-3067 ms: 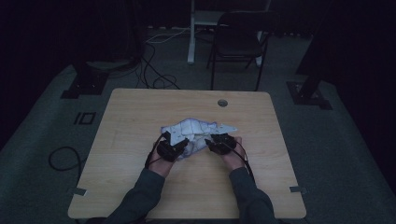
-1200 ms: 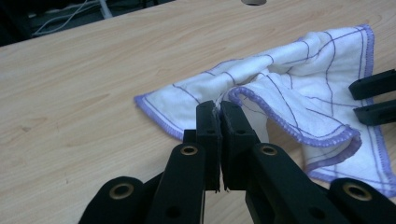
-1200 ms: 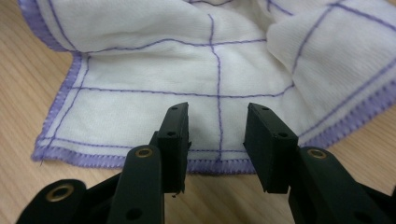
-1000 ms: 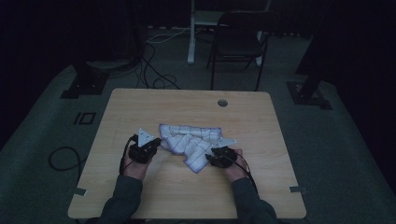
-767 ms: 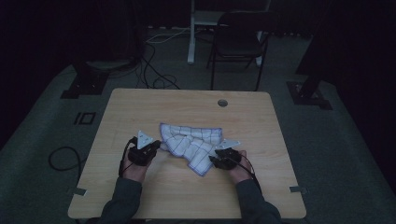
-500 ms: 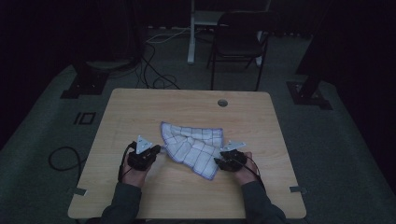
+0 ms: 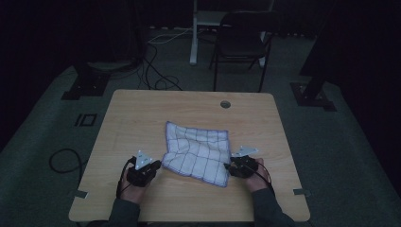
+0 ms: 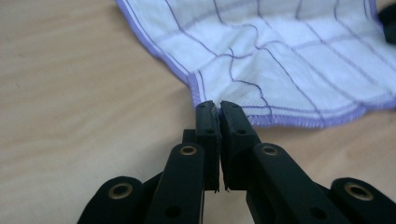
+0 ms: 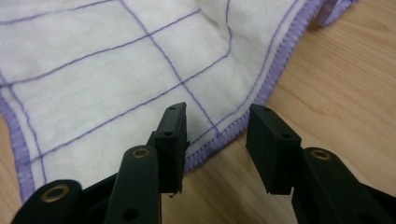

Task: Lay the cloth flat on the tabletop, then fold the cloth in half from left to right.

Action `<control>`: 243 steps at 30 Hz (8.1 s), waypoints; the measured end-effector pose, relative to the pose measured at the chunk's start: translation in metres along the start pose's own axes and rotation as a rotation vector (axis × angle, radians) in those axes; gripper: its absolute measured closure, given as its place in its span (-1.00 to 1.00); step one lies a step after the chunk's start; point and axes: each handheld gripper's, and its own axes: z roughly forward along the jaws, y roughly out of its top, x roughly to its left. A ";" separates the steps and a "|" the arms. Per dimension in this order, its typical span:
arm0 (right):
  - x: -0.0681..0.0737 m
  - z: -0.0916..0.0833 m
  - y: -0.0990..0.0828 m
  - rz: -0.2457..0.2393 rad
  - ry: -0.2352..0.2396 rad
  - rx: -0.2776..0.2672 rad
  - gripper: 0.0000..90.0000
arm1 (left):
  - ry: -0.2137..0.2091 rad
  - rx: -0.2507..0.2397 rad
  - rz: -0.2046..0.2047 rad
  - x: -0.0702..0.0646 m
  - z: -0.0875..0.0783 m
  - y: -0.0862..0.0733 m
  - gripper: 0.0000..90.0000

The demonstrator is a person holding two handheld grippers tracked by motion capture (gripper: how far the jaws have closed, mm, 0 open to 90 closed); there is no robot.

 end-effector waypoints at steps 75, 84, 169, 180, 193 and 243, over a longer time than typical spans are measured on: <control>0.008 0.014 0.004 0.018 -0.012 -0.086 0.23 | -0.027 0.067 0.008 -0.001 0.046 0.005 0.87; 0.008 0.014 0.004 0.016 -0.009 -0.084 0.22 | 0.001 0.066 -0.006 -0.001 0.045 0.006 0.72; 0.011 0.011 0.001 0.026 0.010 -0.084 0.23 | 0.047 0.078 -0.115 -0.012 0.066 0.022 0.86; 0.004 0.003 -0.002 0.049 -0.013 -0.106 0.24 | 0.055 0.083 -0.128 -0.003 0.060 0.019 0.90; 0.007 0.006 -0.001 0.035 -0.032 -0.092 0.33 | 0.044 0.083 -0.171 0.011 0.053 0.015 0.91; 0.010 0.009 0.000 0.025 -0.038 -0.083 0.49 | -0.017 -0.017 -0.107 -0.008 0.032 0.049 0.91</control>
